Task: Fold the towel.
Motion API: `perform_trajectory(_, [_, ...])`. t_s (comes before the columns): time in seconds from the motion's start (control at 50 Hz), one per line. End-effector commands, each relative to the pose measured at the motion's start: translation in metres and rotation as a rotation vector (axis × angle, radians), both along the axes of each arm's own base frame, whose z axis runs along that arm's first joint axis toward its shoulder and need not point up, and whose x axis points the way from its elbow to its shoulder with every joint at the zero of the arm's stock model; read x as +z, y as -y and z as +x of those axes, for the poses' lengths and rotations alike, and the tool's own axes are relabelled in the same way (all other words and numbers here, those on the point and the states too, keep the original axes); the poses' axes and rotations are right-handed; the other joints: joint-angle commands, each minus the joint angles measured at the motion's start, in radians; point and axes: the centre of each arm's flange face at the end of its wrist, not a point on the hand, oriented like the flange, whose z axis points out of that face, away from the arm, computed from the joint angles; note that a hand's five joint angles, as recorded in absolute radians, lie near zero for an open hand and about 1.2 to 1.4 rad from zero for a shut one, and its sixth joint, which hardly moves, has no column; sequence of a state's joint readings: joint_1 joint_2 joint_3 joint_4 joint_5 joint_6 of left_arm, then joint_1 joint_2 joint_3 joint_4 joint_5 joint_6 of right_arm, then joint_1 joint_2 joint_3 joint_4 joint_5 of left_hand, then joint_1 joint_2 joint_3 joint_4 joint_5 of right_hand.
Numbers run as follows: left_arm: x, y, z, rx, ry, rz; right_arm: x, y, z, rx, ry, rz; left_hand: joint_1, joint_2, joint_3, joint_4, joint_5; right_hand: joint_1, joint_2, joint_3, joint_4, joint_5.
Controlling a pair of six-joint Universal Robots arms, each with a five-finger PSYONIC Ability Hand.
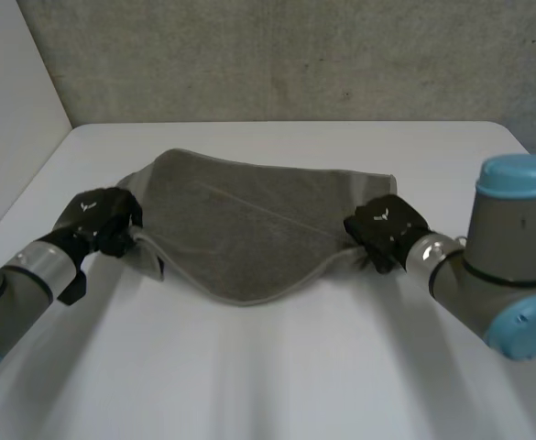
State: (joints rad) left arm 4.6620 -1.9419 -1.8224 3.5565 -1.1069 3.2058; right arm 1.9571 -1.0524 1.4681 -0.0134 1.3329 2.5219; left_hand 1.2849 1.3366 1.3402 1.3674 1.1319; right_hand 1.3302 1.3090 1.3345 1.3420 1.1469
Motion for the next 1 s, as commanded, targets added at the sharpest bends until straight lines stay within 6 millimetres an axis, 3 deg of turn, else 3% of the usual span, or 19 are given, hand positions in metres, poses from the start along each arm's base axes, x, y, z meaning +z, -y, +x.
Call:
perform_trajectory(0.02, [0.009, -0.012, 0.01, -0.008, 0.065, 0.007, 0.011, -0.022, -0.018, -0.01, -0.029, -0.015, 0.082, 0.031, 0.027, 0.0, 0.061, 0.066, 0.087, 0.062, 0.054, 0.075])
perform_trajectory(0.04, [0.012, -0.016, 0.01, -0.01, 0.064, 0.017, 0.016, -0.028, -0.022, -0.015, -0.025, -0.018, -0.083, -0.135, -0.139, -0.166, -0.105, 0.066, 0.087, 0.062, 0.054, 0.075])
perform_trajectory(0.06, [0.012, -0.016, 0.01, -0.01, 0.064, 0.017, 0.019, -0.035, -0.025, -0.019, -0.017, -0.021, -0.085, -0.137, -0.14, -0.167, -0.106, 0.066, 0.087, 0.062, 0.054, 0.075])
perform_trajectory(0.1, [0.011, -0.024, 0.009, -0.015, 0.065, 0.054, 0.02, -0.041, -0.029, -0.027, -0.013, -0.017, -0.505, -0.557, -0.561, -0.588, -0.527, 0.066, 0.087, 0.062, 0.054, 0.075])
perform_trajectory(0.12, [0.011, -0.024, 0.009, -0.016, 0.065, 0.054, 0.018, -0.045, -0.033, -0.039, -0.009, -0.013, -0.508, -0.559, -0.563, -0.59, -0.529, 0.066, 0.087, 0.062, 0.054, 0.075])
perform_trajectory(0.16, [0.008, -0.031, 0.008, -0.012, 0.067, 0.079, 0.013, -0.048, -0.037, -0.049, -0.004, -0.009, -0.756, -0.808, -0.812, -0.839, -0.778, 0.066, 0.087, 0.062, 0.054, 0.075])
perform_trajectory(0.28, [0.002, -0.042, 0.005, -0.015, 0.068, 0.112, -0.004, -0.055, -0.045, -0.071, 0.006, -0.02, -0.948, -1.0, -1.003, -1.031, -0.97, 0.066, 0.087, 0.062, 0.054, 0.075])
perform_trajectory(0.32, [0.005, -0.053, -0.005, -0.039, 0.076, 0.103, -0.007, -0.056, -0.046, -0.072, 0.008, -0.022, -1.053, -1.105, -1.109, -1.136, -1.075, 0.066, 0.087, 0.062, 0.054, 0.075])
perform_trajectory(0.52, [0.011, -0.086, -0.019, -0.053, 0.106, 0.055, -0.014, -0.058, -0.048, -0.075, 0.015, -0.037, -1.092, -1.144, -1.147, -1.174, -1.113, 0.066, 0.087, 0.062, 0.054, 0.075])
perform_trajectory(0.72, [-0.003, -0.093, -0.012, -0.003, 0.231, 0.02, -0.019, -0.058, -0.051, -0.087, 0.021, -0.058, -1.048, -1.1, -1.103, -1.13, -1.07, 0.066, 0.087, 0.062, 0.054, 0.075])
perform_trajectory(1.0, [-0.021, -0.073, -0.008, 0.05, 0.255, -0.034, -0.021, -0.052, -0.058, -0.119, 0.017, -0.051, -0.79, -0.841, -0.845, -0.872, -0.811, 0.066, 0.087, 0.062, 0.054, 0.075])
